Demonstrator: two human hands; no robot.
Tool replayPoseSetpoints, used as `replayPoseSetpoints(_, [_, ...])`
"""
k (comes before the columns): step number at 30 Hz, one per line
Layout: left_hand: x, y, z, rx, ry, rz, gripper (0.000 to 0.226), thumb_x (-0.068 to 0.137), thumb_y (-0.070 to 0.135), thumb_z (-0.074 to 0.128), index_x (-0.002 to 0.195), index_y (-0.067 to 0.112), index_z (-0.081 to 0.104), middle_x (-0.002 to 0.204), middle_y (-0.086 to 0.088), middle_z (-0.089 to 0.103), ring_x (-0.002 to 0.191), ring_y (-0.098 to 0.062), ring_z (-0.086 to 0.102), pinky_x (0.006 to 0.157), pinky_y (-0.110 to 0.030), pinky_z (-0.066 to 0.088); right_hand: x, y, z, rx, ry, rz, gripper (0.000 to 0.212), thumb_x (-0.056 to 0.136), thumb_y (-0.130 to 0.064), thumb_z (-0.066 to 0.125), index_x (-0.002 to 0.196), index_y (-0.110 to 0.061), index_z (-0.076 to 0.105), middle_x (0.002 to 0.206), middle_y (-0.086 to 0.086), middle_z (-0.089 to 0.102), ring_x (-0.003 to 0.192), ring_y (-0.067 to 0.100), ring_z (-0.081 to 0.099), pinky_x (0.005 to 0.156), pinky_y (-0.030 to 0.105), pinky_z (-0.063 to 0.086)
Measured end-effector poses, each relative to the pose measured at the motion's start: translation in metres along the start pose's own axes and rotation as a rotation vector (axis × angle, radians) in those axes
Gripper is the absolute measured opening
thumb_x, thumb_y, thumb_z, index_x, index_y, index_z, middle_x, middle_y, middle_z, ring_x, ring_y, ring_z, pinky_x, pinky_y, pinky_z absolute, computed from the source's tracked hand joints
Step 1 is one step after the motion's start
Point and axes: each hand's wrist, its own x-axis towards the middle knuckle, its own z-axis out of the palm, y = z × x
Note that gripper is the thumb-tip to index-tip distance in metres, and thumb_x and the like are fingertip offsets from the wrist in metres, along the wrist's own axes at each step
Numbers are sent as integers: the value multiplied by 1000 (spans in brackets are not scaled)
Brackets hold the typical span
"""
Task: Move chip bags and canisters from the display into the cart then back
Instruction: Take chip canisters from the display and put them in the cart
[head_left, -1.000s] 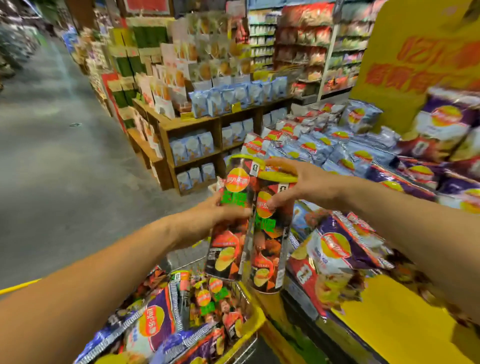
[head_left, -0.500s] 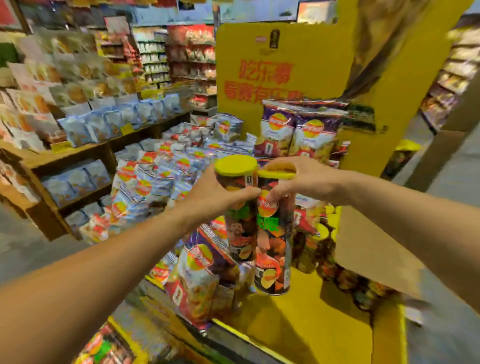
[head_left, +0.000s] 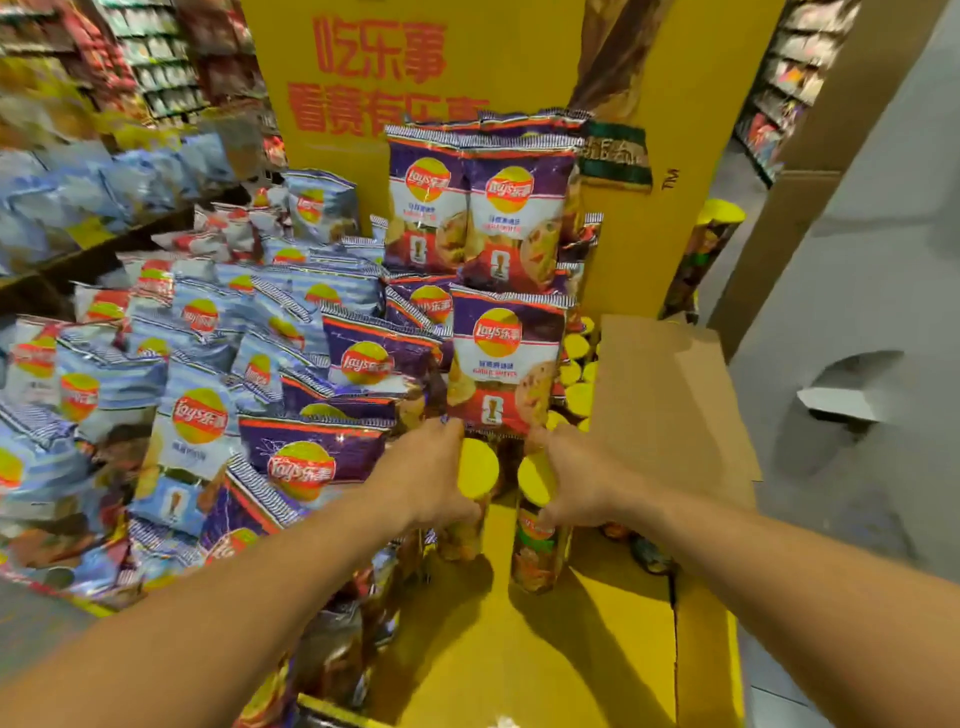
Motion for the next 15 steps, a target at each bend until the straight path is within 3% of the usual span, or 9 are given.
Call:
replayPoseSetpoints(3, [30, -9, 19, 199, 15, 23, 74, 63, 61, 76, 115, 15, 51, 115, -9, 52, 108, -29, 53, 89, -41, 47, 21, -1, 24, -69, 118, 37, 80, 62, -42, 86, 125, -21, 40, 120, 2, 58, 109, 25, 59, 87, 40, 52])
replayPoseSetpoints(6, [54, -15, 33, 410, 35, 58, 72, 69, 66, 71, 117, 14, 55, 115, -8, 55, 110, -28, 52, 95, -41, 39, 43, -2, 41, -94, 162, 84, 68, 65, -43, 83, 116, -19, 45, 112, 3, 61, 102, 25, 62, 82, 41, 55])
replayPoseSetpoints(10, [73, -18, 45, 440, 47, 31, 43, 80, 40, 72, 113, 15, 59, 114, -7, 61, 110, -27, 55, 96, -39, 37, 63, -1, 60, -70, 164, 149, 47, 77, -43, 78, 109, -14, 59, 120, 7, 54, 105, 25, 59, 83, 38, 54])
replayPoseSetpoints(15, [74, -18, 57, 447, 47, 26, 47, 84, 24, 66, 123, 13, 42, 118, -8, 60, 112, -28, 56, 93, -37, 38, 72, -7, 74, -40, 222, 202, 51, 84, -53, 70, 113, -13, 60, 131, 9, 45, 115, 25, 54, 88, 37, 50])
